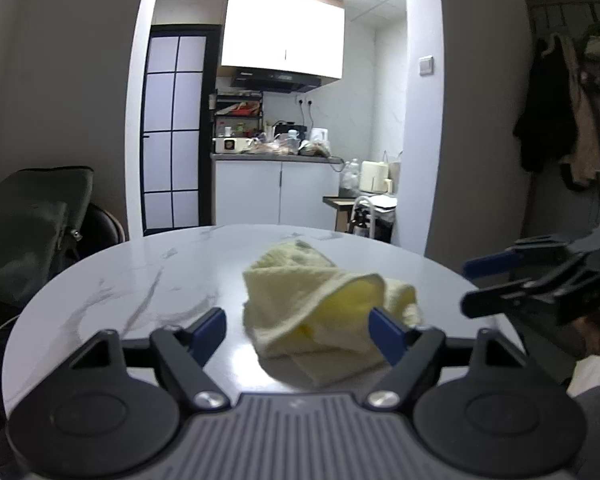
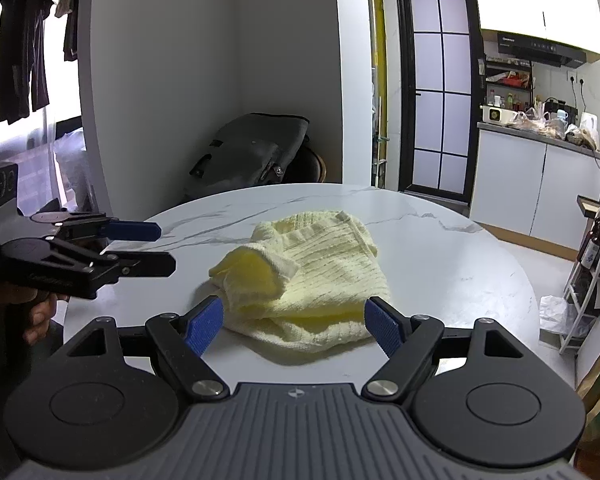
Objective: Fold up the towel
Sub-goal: 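Move the left gripper to the towel edge and close on it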
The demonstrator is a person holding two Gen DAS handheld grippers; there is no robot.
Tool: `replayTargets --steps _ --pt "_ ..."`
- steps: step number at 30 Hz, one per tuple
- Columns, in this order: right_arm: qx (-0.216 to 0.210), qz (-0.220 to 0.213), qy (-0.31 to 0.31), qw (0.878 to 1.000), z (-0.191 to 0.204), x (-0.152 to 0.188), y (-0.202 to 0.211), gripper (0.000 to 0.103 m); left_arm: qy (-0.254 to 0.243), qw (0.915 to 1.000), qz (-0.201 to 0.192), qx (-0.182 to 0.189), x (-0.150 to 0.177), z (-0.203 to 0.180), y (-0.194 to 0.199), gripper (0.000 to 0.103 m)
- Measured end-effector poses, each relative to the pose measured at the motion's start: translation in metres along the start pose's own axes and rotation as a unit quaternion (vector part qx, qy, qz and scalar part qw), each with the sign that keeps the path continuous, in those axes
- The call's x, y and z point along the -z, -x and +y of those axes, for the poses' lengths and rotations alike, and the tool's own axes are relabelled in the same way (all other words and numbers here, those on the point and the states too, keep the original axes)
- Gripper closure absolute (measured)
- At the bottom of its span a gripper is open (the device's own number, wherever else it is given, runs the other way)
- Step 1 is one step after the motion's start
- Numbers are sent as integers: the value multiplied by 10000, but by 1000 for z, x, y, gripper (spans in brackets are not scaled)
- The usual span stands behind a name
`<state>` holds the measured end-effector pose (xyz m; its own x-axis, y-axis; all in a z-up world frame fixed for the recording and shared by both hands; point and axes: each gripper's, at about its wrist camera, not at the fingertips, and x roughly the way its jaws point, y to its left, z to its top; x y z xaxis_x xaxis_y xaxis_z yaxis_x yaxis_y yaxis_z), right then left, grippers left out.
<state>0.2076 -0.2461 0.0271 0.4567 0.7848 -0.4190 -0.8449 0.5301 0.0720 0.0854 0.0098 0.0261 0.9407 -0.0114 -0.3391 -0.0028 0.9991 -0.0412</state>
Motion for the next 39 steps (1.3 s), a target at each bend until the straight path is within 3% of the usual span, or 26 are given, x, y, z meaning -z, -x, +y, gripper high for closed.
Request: replayTargets --steps 9,20,25,28,30,39 --pt "91 43 183 9998 4 -8 -4 22 93 9998 147 44 -6 8 -13 37" --pt "97 9 229 9997 -1 -10 -10 21 -285 9978 575 173 -14 -3 -42 37" --pt "60 -29 99 9999 -6 -12 -14 21 -111 9970 744 184 -15 1 -55 38" --pt "70 -15 149 9999 -7 -13 -17 22 -128 9960 867 201 -19 3 -61 48" --pt "80 -3 171 9998 -8 -14 -19 22 -102 9955 911 221 -23 4 -65 49" --pt "88 -19 232 9997 -13 -18 -26 21 152 9944 1021 206 -17 8 -76 87"
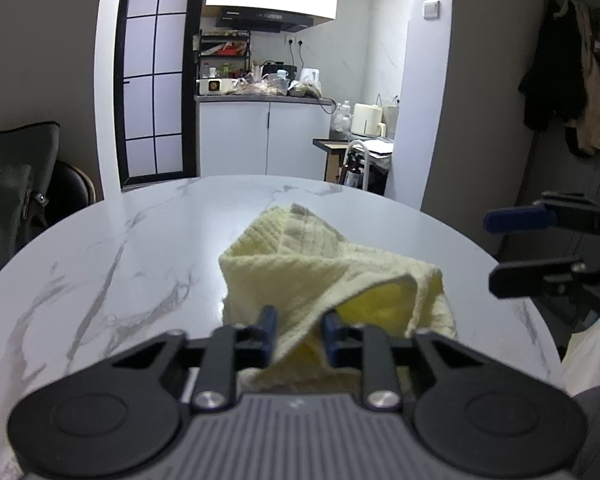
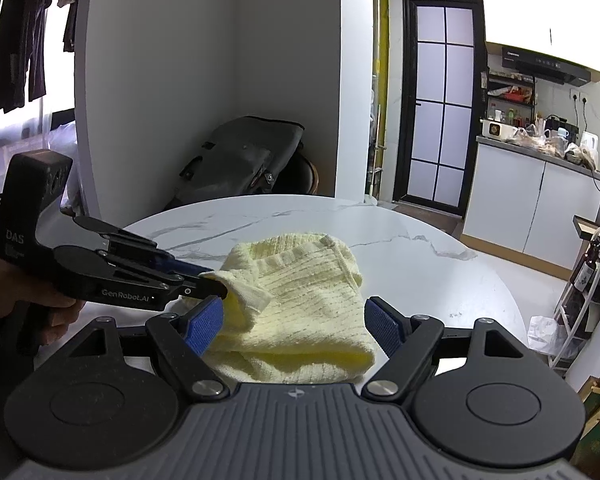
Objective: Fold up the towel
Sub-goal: 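Move the left gripper to the towel edge and close on it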
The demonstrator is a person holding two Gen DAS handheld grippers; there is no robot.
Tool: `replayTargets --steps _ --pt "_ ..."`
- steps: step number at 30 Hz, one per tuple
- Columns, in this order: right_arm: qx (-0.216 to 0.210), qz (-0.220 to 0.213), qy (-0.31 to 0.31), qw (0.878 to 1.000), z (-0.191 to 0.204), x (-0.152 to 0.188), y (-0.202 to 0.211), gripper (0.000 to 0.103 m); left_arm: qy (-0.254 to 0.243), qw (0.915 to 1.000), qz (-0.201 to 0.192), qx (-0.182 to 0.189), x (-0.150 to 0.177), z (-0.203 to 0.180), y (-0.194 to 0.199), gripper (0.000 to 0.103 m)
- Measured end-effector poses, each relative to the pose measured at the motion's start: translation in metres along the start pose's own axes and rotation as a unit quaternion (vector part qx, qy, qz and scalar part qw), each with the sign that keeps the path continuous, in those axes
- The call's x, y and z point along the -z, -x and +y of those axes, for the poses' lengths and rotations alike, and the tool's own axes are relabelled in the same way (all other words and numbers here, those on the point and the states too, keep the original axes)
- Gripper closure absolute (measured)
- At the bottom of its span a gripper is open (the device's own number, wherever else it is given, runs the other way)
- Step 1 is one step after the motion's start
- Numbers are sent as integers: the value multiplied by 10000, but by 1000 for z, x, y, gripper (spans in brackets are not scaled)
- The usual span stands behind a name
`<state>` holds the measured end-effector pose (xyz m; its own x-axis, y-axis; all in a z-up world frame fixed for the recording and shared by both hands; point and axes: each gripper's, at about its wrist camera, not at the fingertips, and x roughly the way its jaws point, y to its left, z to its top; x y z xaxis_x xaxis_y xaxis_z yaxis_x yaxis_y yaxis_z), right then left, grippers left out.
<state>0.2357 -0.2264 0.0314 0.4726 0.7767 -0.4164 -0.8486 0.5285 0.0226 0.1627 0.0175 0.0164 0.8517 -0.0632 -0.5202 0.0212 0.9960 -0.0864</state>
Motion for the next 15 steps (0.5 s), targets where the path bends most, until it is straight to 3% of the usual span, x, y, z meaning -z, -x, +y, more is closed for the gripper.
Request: replayTargets --steps 3,15 --pt "21 42 -35 10000 -3 1 -5 21 171 9998 -124 -7 1 6 6 94" --pt "-9 195 74 9998 10 -2 -14 21 385 9987 -272 -182 14 27 23 100"
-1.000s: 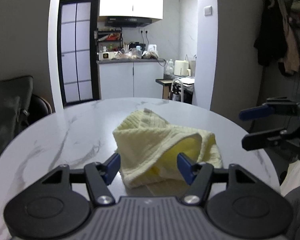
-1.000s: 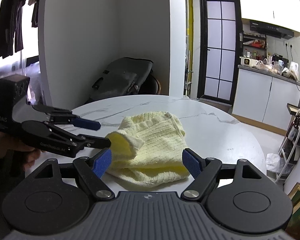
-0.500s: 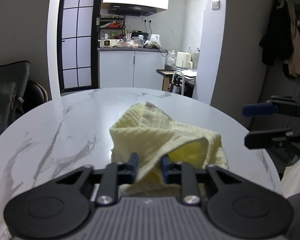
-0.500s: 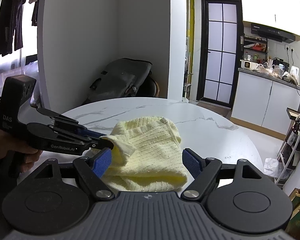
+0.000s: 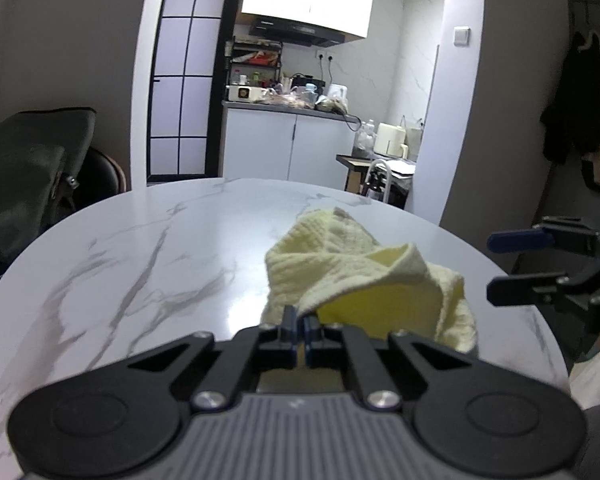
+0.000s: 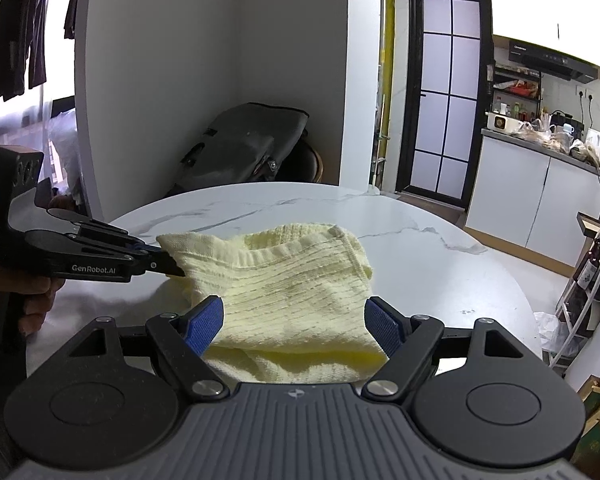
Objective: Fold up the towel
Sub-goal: 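Move the left gripper to the towel edge and close on it, then grasp a towel corner with the right gripper while the left gripper holds its edge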
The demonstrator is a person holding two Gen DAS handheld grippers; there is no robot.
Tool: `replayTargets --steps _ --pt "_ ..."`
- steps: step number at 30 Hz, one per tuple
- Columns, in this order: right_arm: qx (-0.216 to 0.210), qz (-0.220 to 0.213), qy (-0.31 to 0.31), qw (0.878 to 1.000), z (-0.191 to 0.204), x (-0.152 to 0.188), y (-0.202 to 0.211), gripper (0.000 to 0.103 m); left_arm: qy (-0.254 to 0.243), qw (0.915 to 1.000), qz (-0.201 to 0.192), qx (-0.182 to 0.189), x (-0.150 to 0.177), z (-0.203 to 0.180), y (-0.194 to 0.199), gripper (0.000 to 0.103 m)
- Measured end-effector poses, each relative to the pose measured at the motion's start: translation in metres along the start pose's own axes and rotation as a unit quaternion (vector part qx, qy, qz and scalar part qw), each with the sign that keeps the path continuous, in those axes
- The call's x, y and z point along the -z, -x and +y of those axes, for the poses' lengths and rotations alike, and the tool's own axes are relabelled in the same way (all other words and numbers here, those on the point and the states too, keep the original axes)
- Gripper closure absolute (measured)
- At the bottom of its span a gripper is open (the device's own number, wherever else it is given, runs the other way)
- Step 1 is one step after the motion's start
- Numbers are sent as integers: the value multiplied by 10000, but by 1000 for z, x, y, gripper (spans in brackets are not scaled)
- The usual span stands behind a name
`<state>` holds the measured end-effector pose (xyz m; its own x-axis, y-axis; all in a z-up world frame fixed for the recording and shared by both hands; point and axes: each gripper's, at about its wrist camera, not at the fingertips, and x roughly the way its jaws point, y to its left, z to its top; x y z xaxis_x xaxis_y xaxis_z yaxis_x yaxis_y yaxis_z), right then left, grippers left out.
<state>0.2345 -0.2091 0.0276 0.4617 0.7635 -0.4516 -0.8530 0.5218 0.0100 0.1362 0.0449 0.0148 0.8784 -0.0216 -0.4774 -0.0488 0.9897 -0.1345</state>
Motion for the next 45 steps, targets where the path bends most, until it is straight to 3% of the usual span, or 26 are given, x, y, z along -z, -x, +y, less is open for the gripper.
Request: replayTargets --steps 14,24,45 --pt "58 186 143 9997 -1 -5 -10 21 153 9997 -147 -127 6 10 16 100" --pt "-10 198 309 9993 4 -12 -27 21 535 9970 -306 -466 22 28 41 100" --pt "-270 376 625 9970 9 -43 -93 20 420 9991 -92 -20 33 24 31 100"
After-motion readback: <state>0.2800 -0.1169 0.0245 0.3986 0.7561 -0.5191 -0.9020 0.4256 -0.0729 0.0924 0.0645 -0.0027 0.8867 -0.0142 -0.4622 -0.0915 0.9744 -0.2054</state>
